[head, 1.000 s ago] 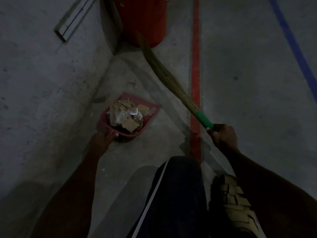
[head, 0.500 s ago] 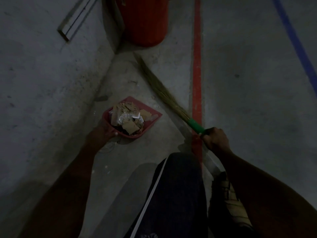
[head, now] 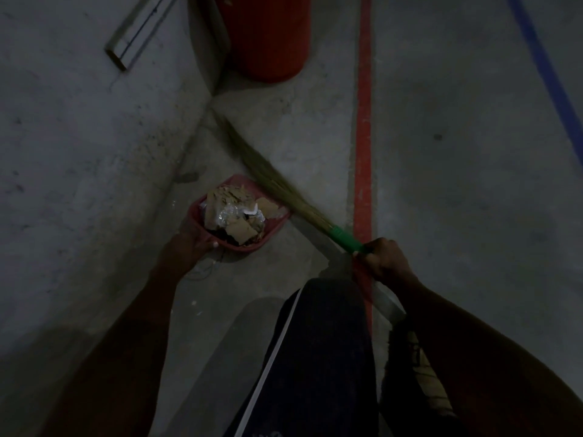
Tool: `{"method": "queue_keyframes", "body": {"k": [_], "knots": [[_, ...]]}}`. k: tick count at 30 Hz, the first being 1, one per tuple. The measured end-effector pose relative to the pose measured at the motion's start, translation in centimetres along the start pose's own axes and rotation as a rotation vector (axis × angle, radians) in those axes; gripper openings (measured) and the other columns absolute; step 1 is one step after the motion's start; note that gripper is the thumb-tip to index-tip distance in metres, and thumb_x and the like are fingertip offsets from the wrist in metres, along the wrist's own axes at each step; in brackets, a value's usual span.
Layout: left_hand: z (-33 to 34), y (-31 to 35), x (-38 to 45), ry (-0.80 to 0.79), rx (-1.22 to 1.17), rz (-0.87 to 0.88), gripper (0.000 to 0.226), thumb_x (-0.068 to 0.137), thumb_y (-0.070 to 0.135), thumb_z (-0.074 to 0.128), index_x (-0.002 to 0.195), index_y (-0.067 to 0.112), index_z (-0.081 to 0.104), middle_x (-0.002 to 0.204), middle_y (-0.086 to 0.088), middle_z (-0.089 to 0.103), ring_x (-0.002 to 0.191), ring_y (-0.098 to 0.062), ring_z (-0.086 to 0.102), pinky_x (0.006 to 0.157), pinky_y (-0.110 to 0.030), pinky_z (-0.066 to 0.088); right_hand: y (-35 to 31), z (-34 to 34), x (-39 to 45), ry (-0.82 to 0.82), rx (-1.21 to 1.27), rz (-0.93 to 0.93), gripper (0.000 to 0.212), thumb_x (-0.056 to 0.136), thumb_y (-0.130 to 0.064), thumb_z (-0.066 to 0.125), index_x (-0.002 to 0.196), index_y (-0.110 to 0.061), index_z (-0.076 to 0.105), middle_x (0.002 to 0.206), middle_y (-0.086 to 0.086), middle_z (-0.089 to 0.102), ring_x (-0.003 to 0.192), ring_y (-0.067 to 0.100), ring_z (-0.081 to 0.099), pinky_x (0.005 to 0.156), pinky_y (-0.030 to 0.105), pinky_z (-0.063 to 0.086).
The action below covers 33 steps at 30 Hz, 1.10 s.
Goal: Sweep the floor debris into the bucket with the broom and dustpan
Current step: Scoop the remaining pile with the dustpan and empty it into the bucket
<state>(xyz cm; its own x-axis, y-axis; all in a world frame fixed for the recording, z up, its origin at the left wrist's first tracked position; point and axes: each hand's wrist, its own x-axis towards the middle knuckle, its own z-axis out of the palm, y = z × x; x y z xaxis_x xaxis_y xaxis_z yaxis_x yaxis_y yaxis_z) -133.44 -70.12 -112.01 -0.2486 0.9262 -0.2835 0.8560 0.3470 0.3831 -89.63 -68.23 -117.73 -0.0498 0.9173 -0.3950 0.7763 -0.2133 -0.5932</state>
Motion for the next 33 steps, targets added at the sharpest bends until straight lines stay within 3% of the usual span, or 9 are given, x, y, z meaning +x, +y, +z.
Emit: {"method": "queue_keyframes", "body": {"k": [7,12,15,18,22,27,29,30,33], "knots": [[-0.8,0.2,0.5,-0.023,0.037,0.001,0.059,0.085,0.037,0.074,0.127,-0.001,0.057,0.125,-0.028,0.06,0.112,-0.039,0.058,0.086,-0.041,0.042,0.0,-0.9,0.7,-0.09,0.024,-0.092,0.029,0.087,-0.031,0.069,0.064,-0.012,0.072,0.052,0.002,0.062,0.037,0.005,0.052,0.05,0.035,0.048],[0.0,-0.1,-0.2,0.021,-0.046,-0.002,0.059,0.084,0.037,0.075,0.129,0.002,0.059,0.125,-0.024,0.062,0.11,-0.036,0.06,0.084,-0.037,0.041,-0.2,-0.6,1.0,-0.091,0.035,-0.104,0.031,0.086,-0.032,0.071,0.06,-0.017,0.066,0.055,-0.002,0.06,0.049,0.014,0.056,0.056,0.036,0.049],[0.6,-0.4,-0.9,0.043,-0.111,-0.028,0.044,0.086,0.035,0.074,0.113,0.003,0.066,0.107,-0.022,0.069,0.089,-0.026,0.062,0.074,-0.032,0.041,-0.5,-0.6,1.0,-0.073,0.068,-0.127,0.031,0.087,-0.031,0.071,0.062,-0.014,0.067,0.056,0.001,0.061,0.049,0.017,0.057,0.056,0.041,0.052],[0.9,-0.6,-1.3,0.104,-0.174,-0.088,0.034,0.086,0.036,0.074,0.098,0.006,0.067,0.089,-0.02,0.068,0.087,-0.033,0.066,0.069,-0.028,0.037,-1.1,-1.2,1.0,-0.06,0.074,-0.159,0.037,0.083,-0.041,0.068,0.059,-0.014,0.063,0.055,0.004,0.059,0.051,0.021,0.057,0.055,0.041,0.05],[-0.4,0.8,-2.2,0.207,-0.227,-0.037,0.065,0.087,0.034,0.073,0.143,0.01,0.048,0.134,-0.02,0.058,0.12,-0.037,0.055,0.097,-0.036,0.042,-2.5,-2.2,1.1,-0.007,0.079,-0.215,0.042,0.078,-0.05,0.059,0.057,-0.013,0.061,0.055,0.01,0.061,0.051,0.025,0.059,0.053,0.042,0.046],[-3.1,2.2,-2.0,0.312,-0.164,0.055,0.064,0.087,0.026,0.075,0.139,-0.002,0.05,0.14,-0.025,0.051,0.129,-0.037,0.048,0.108,-0.014,0.019,-5.1,-3.6,1.9,0.034,0.049,-0.254,0.039,0.09,-0.036,0.067,0.056,-0.018,0.058,0.056,0.007,0.058,0.052,0.024,0.055,0.053,0.037,0.042],[-3.9,1.9,-0.9,0.292,-0.178,0.025,0.071,0.084,0.053,0.069,0.132,0.001,0.057,0.131,-0.024,0.059,0.121,-0.037,0.055,0.107,-0.03,0.036,-6.3,-4.5,2.4,0.036,0.025,-0.248,0.038,0.09,-0.037,0.067,0.057,-0.021,0.056,0.057,0.006,0.057,0.053,0.022,0.055,0.053,0.035,0.039],[-4.1,1.5,0.0,0.297,-0.189,0.0,0.077,0.08,0.065,0.062,0.124,0.003,0.062,0.123,-0.024,0.063,0.113,-0.037,0.06,0.099,-0.038,0.045,-6.9,-5.2,2.6,0.045,0.014,-0.248,0.038,0.09,-0.038,0.067,0.057,-0.022,0.056,0.058,0.004,0.058,0.054,0.022,0.055,0.053,0.032,0.038],[-4.9,2.1,2.2,0.368,-0.199,0.019,0.07,0.076,0.068,0.059,0.106,0.005,0.068,0.108,-0.02,0.068,0.1,-0.036,0.065,0.088,-0.044,0.052,-8.6,-7.7,3.2,0.083,0.008,-0.259,0.037,0.089,-0.039,0.068,0.057,-0.026,0.054,0.059,0.002,0.058,0.057,0.022,0.057,0.052,0.03,0.037]]}}
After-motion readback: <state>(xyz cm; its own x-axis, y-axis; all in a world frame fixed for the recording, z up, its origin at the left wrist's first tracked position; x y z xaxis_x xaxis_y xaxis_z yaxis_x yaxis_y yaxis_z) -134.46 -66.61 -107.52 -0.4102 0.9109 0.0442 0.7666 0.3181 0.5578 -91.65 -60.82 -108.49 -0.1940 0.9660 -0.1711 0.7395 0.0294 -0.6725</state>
